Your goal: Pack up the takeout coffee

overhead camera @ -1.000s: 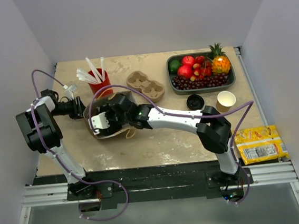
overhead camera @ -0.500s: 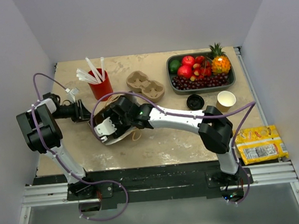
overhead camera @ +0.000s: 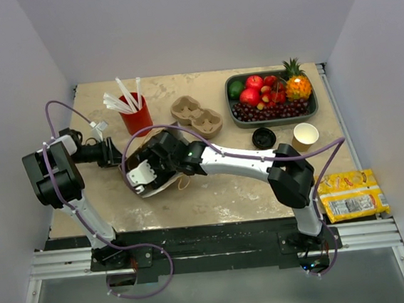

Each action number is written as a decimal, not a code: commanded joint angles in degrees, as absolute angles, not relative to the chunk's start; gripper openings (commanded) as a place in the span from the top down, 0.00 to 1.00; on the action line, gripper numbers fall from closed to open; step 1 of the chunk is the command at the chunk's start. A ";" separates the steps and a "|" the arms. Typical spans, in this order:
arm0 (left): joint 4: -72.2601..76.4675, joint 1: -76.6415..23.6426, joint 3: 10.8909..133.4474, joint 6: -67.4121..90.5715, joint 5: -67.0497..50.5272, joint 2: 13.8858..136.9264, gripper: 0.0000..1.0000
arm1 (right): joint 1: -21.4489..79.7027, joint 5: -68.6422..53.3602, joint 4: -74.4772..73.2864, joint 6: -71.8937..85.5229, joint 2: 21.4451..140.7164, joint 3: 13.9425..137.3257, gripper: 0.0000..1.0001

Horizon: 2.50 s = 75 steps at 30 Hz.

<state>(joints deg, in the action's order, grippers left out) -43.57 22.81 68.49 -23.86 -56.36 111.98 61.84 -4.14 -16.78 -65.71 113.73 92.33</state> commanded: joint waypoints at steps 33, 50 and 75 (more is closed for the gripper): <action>-44.65 22.68 67.59 -26.63 -63.10 106.79 0.57 | 57.13 -18.02 -26.97 -46.31 108.90 99.23 0.85; -41.59 24.87 70.49 -26.11 -62.85 94.33 0.57 | 57.13 -10.20 -58.14 -58.08 101.43 120.38 0.87; -31.64 26.89 70.05 -16.61 -60.03 73.66 0.54 | 57.04 5.56 -80.33 -75.25 72.06 85.44 0.94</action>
<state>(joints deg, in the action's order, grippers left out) -33.58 26.52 69.87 -16.97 -58.94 77.58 57.23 9.41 -77.32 -76.09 68.71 90.04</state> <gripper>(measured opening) 0.452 0.726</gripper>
